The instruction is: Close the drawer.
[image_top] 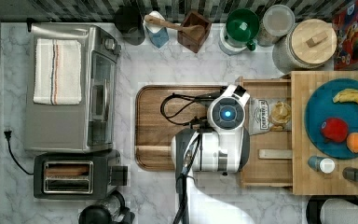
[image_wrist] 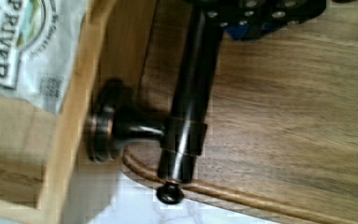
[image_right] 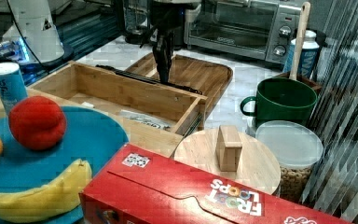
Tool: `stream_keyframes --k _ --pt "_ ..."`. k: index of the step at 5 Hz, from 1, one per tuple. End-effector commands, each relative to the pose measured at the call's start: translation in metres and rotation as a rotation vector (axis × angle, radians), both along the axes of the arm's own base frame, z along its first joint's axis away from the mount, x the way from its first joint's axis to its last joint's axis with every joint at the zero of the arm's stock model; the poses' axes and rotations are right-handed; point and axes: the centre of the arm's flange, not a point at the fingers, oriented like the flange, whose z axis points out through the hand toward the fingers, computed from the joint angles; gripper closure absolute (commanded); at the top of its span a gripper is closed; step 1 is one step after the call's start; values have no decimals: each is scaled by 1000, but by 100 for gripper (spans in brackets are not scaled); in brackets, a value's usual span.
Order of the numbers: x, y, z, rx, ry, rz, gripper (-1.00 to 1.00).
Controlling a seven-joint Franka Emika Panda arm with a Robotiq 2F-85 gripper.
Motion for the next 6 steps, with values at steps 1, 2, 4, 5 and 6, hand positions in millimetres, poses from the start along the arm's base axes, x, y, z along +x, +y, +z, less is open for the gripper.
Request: stream_keyframes --k 1,2,4,5,6 --pt "-10 -194 40 -45 -26 -107 100" --pt "-8 -227 59 -47 -16 -112 100" --pt "2 -284 53 -54 -101 -162 100" --pt "2 -297 46 -96 -164 -148 100" --pt "3 -300 56 -89 -130 -159 100"
